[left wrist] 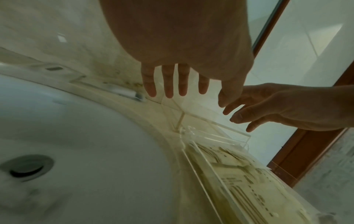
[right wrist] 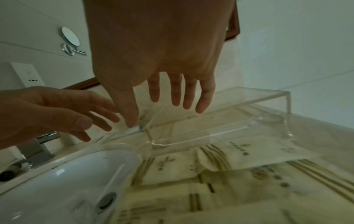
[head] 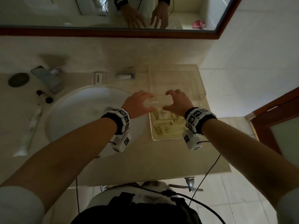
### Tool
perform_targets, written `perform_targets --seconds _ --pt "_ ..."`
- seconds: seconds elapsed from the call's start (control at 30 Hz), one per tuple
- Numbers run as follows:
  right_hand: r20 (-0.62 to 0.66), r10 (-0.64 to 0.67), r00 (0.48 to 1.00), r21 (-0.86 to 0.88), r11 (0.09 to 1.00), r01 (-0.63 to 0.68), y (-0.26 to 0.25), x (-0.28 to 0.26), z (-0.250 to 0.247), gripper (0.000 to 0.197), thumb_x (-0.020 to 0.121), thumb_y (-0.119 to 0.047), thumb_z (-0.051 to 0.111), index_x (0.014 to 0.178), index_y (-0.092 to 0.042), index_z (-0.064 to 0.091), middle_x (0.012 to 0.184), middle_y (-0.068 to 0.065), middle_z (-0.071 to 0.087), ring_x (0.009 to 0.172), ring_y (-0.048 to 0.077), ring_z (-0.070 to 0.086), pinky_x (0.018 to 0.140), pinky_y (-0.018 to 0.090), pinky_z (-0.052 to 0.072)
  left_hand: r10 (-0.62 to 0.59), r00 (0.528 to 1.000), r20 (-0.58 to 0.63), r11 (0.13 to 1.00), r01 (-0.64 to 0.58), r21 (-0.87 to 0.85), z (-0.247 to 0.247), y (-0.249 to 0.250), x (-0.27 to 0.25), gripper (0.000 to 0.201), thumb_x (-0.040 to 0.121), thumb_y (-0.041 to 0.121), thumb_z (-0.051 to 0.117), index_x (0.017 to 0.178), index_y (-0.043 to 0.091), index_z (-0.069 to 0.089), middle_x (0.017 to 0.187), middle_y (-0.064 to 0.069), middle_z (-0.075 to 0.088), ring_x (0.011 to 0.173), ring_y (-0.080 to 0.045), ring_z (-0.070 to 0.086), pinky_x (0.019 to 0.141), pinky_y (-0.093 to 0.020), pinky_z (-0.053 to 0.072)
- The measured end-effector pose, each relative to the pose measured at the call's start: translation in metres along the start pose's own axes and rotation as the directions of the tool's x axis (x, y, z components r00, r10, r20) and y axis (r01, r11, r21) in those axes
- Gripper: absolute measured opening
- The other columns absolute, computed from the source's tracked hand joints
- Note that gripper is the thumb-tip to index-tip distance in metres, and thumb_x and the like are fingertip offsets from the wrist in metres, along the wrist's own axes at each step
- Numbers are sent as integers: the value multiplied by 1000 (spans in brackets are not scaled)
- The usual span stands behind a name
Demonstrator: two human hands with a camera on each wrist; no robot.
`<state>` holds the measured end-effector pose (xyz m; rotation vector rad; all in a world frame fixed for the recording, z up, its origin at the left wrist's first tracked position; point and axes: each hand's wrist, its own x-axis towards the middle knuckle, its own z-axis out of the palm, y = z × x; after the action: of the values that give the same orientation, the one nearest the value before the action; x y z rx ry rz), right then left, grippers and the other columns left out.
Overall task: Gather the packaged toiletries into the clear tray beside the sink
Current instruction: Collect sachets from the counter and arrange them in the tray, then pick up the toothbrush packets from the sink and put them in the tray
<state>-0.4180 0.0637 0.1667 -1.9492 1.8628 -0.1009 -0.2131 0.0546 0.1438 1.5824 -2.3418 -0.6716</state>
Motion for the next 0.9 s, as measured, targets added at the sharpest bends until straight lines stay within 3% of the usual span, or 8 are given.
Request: perform_targets --seconds 0.13,0.43,0.9 --pt "-7 -27 1000 -3 1000 27 -43 5 6 69 79 -40 72 137 -24 39 140 9 41 126 31 40 102 42 39 -71 997 -22 997 70 -42 -22 -31 -21 56 83 44 64 134 31 48 138 6 46 126 -17 44 101 -34 37" --pt "46 -93 995 -37 995 94 -129 21 36 72 79 -45 70 140 -27 36 142 8 39 129 30 38 103 44 39 -224 972 -78 970 214 -111 -68 -105 -69 57 84 45 62 136 30 45 143 3 42 129 -21 41 105 -40 37" --pt "203 -228 952 13 973 231 -259 45 107 71 83 -46 67 141 -25 34 142 10 38 129 32 37 104 44 38 -452 876 -165 881 411 -234 -110 -216 -155 53 85 40 65 134 29 49 139 -2 45 127 -23 44 106 -38 37"
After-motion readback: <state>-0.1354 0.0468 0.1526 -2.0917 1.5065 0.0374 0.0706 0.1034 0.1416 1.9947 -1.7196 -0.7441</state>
